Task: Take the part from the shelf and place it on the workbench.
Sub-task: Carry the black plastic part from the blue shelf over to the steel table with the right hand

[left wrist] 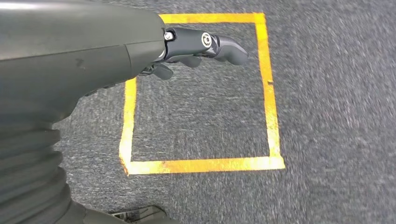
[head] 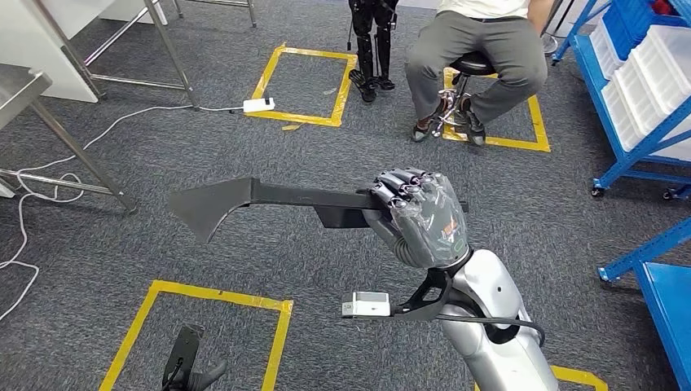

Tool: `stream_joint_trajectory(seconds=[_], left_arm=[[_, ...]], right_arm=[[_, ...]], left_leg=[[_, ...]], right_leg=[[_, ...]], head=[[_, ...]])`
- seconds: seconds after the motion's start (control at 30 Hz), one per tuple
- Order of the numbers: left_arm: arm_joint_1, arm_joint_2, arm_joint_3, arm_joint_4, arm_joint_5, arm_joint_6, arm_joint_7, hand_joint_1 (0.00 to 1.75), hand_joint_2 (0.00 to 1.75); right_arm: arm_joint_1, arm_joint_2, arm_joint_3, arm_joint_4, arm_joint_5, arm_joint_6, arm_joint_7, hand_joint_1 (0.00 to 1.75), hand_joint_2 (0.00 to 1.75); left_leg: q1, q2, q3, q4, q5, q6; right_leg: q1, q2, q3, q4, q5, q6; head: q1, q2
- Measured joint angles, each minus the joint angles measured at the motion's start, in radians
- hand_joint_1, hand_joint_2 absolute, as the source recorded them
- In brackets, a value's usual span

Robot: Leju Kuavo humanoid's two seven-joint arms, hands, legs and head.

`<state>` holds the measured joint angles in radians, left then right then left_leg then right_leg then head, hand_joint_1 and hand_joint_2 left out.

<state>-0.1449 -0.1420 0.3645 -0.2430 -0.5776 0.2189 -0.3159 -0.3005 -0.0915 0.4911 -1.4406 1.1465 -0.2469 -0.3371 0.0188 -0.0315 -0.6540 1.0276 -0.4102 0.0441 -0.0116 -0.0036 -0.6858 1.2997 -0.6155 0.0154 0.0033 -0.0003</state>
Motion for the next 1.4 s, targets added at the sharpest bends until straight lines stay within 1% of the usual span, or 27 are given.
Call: stream_joint_trajectory(seconds=[0.03,0.1,0.17,0.2,0.27,0.3,0.33,0.4,0.47,0.5,0.53,0.6,0.67,0.7,0.77,0.83,0.87,0.93,1.0,1.03,1.07,1.13,1.17,1.23,1.3,1.33,1.4], left_arm=[[0.000,0.000,0.000,0.000,0.000,0.000,0.000,0.00,1.75],[0.000,-0.001,0.001,0.000,0.000,-0.001,-0.001,0.00,1.75],[-0.002,-0.002,0.001,0.000,0.000,-0.004,-0.004,0.00,1.75],[-0.002,-0.002,0.001,0.000,0.000,-0.006,-0.006,0.00,1.75],[0.000,-0.002,0.001,0.000,-0.001,-0.008,-0.006,0.00,1.75],[0.001,-0.002,0.001,0.000,-0.002,-0.008,-0.006,0.00,1.75],[0.001,-0.003,0.001,0.000,-0.003,-0.008,-0.005,0.00,1.75],[-0.001,-0.004,0.001,0.000,-0.005,-0.008,-0.002,0.00,1.75],[-0.003,-0.005,0.001,0.000,-0.002,-0.008,0.001,0.00,1.75],[-0.002,-0.005,0.001,0.000,0.000,-0.008,0.002,0.00,1.75],[-0.002,-0.005,0.001,0.000,0.002,-0.008,0.002,0.00,1.75],[-0.003,-0.004,0.002,0.000,0.002,-0.007,0.003,0.00,1.75],[-0.007,-0.002,0.002,-0.001,-0.002,-0.007,0.003,0.00,1.75],[-0.009,-0.001,0.002,-0.002,-0.004,-0.006,0.004,0.00,1.75],[-0.010,0.000,0.003,-0.002,-0.008,-0.006,0.007,0.00,1.75],[-0.011,-0.002,0.004,-0.002,-0.010,-0.006,0.010,0.00,1.75],[-0.013,-0.002,0.005,-0.002,-0.011,-0.006,0.011,0.00,1.75],[-0.015,-0.005,0.005,-0.002,-0.014,-0.006,0.011,0.00,1.75],[-0.015,-0.008,0.006,-0.002,-0.016,-0.007,0.012,0.00,1.75],[-0.014,-0.009,0.006,-0.002,-0.016,-0.007,0.013,0.00,1.75],[-0.014,-0.009,0.007,-0.002,-0.016,-0.007,0.014,0.00,1.75],[-0.014,-0.010,0.010,-0.002,-0.017,-0.006,0.018,0.00,1.75],[-0.014,-0.010,0.011,-0.002,-0.017,-0.005,0.019,0.00,1.75],[-0.012,-0.009,0.013,-0.001,-0.018,-0.004,0.020,0.00,1.75],[-0.006,-0.009,0.014,-0.001,-0.018,-0.002,0.021,0.00,1.75],[-0.004,-0.008,0.014,-0.001,-0.018,0.000,0.021,0.00,1.75],[-0.005,-0.008,0.014,0.000,-0.018,0.001,0.022,0.00,1.75]], right_arm=[[0.001,-0.004,-0.001,0.003,-0.001,-0.001,-0.002,1.66,1.75],[0.000,-0.010,-0.002,0.010,-0.003,-0.004,-0.007,1.66,1.75],[0.000,-0.014,-0.003,0.018,-0.004,-0.007,-0.012,1.66,1.75],[0.000,-0.016,-0.003,0.021,-0.004,-0.008,-0.014,1.66,1.75],[-0.001,-0.017,-0.003,0.026,-0.004,-0.010,-0.016,1.66,1.75],[-0.002,-0.017,-0.003,0.028,-0.004,-0.010,-0.016,1.66,1.75],[-0.003,-0.017,-0.003,0.028,-0.004,-0.011,-0.017,1.66,1.75],[-0.003,-0.018,-0.003,0.030,-0.005,-0.012,-0.017,1.66,1.75],[-0.003,-0.018,-0.003,0.034,-0.005,-0.012,-0.017,1.66,1.75],[-0.003,-0.018,-0.003,0.036,-0.005,-0.012,-0.017,1.66,1.75],[-0.003,-0.018,-0.003,0.038,-0.005,-0.012,-0.017,1.66,1.75],[-0.006,-0.018,-0.004,0.039,-0.006,-0.012,-0.017,1.66,1.75],[-0.010,-0.019,-0.004,0.041,-0.007,-0.012,-0.018,1.66,1.75],[-0.010,-0.019,-0.004,0.042,-0.007,-0.012,-0.018,1.66,1.75],[-0.013,-0.019,-0.004,0.045,-0.007,-0.012,-0.018,1.66,1.75],[-0.016,-0.020,-0.005,0.045,-0.008,-0.013,-0.018,1.66,1.75],[-0.018,-0.021,-0.007,0.045,-0.009,-0.013,-0.018,1.66,1.75],[-0.018,-0.025,-0.009,0.047,-0.011,-0.013,-0.018,1.66,1.75],[-0.014,-0.029,-0.010,0.051,-0.012,-0.013,-0.018,1.66,1.75],[-0.013,-0.030,-0.011,0.053,-0.012,-0.013,-0.018,1.66,1.75],[-0.012,-0.031,-0.011,0.054,-0.012,-0.013,-0.018,1.66,1.75],[-0.013,-0.031,-0.011,0.056,-0.011,-0.013,-0.018,1.66,1.75],[-0.013,-0.031,-0.010,0.057,-0.011,-0.013,-0.018,1.66,1.75],[-0.013,-0.029,-0.010,0.059,-0.010,-0.012,-0.018,1.66,1.75],[-0.015,-0.024,-0.010,0.060,-0.008,-0.012,-0.018,1.66,1.75],[-0.017,-0.021,-0.009,0.060,-0.007,-0.012,-0.018,1.66,1.75],[-0.020,-0.017,-0.009,0.060,-0.006,-0.012,-0.017,1.66,1.75]], left_leg=[[0.002,-0.013,0.000,0.000,0.001,-0.002],[0.006,-0.036,0.000,0.001,0.005,-0.012],[0.008,-0.057,-0.009,0.003,0.012,-0.027],[0.009,-0.066,-0.015,0.001,0.017,-0.035],[0.014,-0.075,-0.023,-0.005,0.026,-0.048],[0.015,-0.064,-0.027,0.001,0.021,-0.052],[0.014,-0.042,-0.036,0.023,0.004,-0.053],[0.010,0.007,-0.080,0.131,-0.063,-0.053],[0.009,0.023,-0.130,0.259,-0.123,-0.049],[0.006,0.025,-0.135,0.285,-0.130,-0.044],[0.001,0.026,-0.121,0.271,-0.119,-0.037],[-0.019,0.046,-0.043,0.148,-0.068,-0.011],[-0.042,0.077,0.020,0.039,-0.037,0.012],[-0.049,0.085,0.030,0.018,-0.037,0.019],[-0.051,0.071,0.036,-0.002,-0.033,0.024],[-0.040,0.057,0.052,-0.033,-0.021,0.027],[-0.033,0.049,0.060,-0.047,-0.013,0.029],[-0.022,0.030,0.063,-0.055,-0.006,0.029],[-0.015,0.010,0.062,-0.054,-0.005,0.025],[-0.012,-0.001,0.061,-0.054,-0.004,0.020],[-0.007,-0.012,0.061,-0.052,-0.003,0.014],[0.001,-0.033,0.056,-0.044,-0.005,-0.005],[0.003,-0.043,0.050,-0.038,-0.006,-0.015],[0.005,-0.059,0.035,-0.031,-0.002,-0.032],[0.011,-0.060,0.027,-0.028,0.001,-0.041],[0.011,-0.043,0.020,-0.014,-0.010,-0.043],[0.010,0.004,-0.020,0.078,-0.067,-0.046]], right_leg=[[-0.007,0.001,0.011,-0.025,0.019,0.012],[-0.025,0.025,0.069,-0.155,0.077,0.038],[-0.032,0.057,0.110,-0.251,0.113,0.046],[-0.029,0.065,0.114,-0.265,0.118,0.042],[-0.023,0.051,0.112,-0.266,0.127,0.027],[-0.022,0.044,0.111,-0.267,0.131,0.020],[-0.022,0.035,0.112,-0.269,0.134,0.012],[-0.013,0.015,0.109,-0.270,0.137,-0.003],[0.000,-0.007,0.105,-0.270,0.138,-0.011],[0.005,-0.017,0.104,-0.270,0.139,-0.013],[0.010,-0.026,0.103,-0.270,0.139,-0.014],[0.014,-0.043,0.105,-0.271,0.138,-0.016],[0.017,-0.061,0.105,-0.272,0.137,-0.017],[0.018,-0.070,0.104,-0.273,0.137,-0.017],[0.023,-0.088,0.106,-0.279,0.138,-0.014],[0.026,-0.074,0.102,-0.269,0.127,-0.011],[0.026,-0.053,0.089,-0.239,0.111,-0.010],[0.017,-0.009,0.034,-0.117,0.062,-0.008],[0.006,0.001,-0.013,-0.017,0.034,0.006],[-0.001,0.001,-0.012,-0.020,0.042,0.018],[-0.010,0.003,0.010,-0.064,0.065,0.033],[-0.030,0.025,0.078,-0.205,0.120,0.062],[-0.036,0.038,0.102,-0.256,0.137,0.064],[-0.033,0.049,0.114,-0.285,0.145,0.049],[-0.030,0.036,0.109,-0.281,0.149,0.031],[-0.029,0.029,0.109,-0.280,0.151,0.023],[-0.024,0.012,0.107,-0.281,0.154,0.007]], head=[[0.000,0.000],[0.001,0.000],[0.001,0.000],[0.001,0.000],[0.000,0.000],[-0.001,0.000],[-0.003,0.000],[-0.007,0.000],[-0.008,0.000],[-0.009,0.000],[-0.009,0.000],[-0.008,0.000],[-0.008,0.000],[-0.008,0.000],[-0.009,0.000],[-0.010,0.000],[-0.009,0.000],[-0.006,0.000],[-0.003,0.000],[-0.003,0.000],[-0.003,0.000],[-0.001,0.000],[0.000,0.000],[0.002,0.000],[0.000,0.000],[-0.002,0.000],[-0.006,0.000]])
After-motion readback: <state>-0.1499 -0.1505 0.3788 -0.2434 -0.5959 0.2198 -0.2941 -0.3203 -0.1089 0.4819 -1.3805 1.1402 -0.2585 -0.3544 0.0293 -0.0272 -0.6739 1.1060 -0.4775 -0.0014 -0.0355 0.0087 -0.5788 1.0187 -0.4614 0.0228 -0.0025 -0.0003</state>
